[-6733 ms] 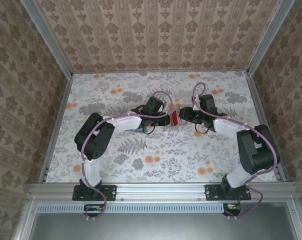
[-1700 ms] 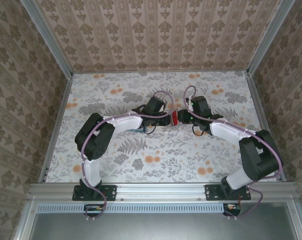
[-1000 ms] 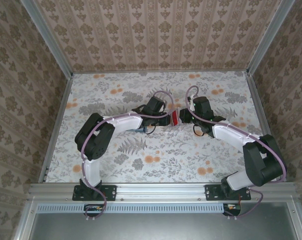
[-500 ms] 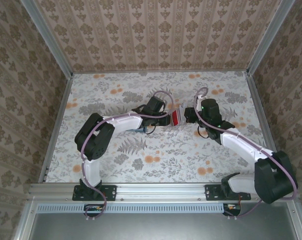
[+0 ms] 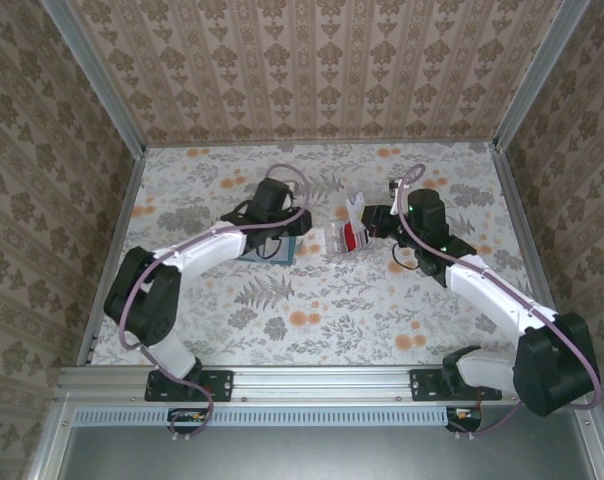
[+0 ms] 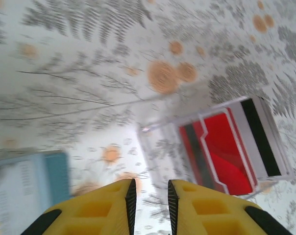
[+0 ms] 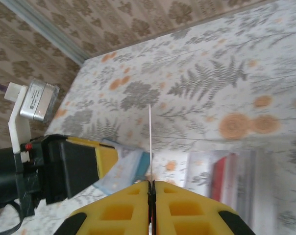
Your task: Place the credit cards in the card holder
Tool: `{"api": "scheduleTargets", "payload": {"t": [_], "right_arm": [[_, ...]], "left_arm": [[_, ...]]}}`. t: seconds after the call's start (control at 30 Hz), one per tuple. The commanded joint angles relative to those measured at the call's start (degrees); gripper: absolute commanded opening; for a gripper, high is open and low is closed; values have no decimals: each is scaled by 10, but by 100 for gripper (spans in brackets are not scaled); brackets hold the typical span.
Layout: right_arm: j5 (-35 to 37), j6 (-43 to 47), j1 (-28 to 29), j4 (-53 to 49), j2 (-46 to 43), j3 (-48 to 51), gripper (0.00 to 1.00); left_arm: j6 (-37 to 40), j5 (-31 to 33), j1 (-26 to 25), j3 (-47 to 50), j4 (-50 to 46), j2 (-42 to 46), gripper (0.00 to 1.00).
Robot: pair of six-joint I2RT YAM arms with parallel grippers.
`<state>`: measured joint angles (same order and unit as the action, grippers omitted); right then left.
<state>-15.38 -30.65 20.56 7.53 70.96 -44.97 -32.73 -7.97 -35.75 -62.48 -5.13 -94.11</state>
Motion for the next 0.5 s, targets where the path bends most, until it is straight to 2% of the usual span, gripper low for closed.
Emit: {"api": "scheduleTargets", "payload": {"t": [0.0,0.23,0.33,0.47], "right_arm": [[-34,-54,48,36,38,-18,12],[31,-122,143,84,150,-60,13],[60,-135,174,98,197,-86,13],[73,-152,200,108,260,-119,12]], "left_arm": [[20,12,39,30,-40,27,28],[38,-1,139,28,-91,-3,29],[43,-17,171,7,-102,-40,29],[55,-33,190,-49,-131,-98,29]]}}
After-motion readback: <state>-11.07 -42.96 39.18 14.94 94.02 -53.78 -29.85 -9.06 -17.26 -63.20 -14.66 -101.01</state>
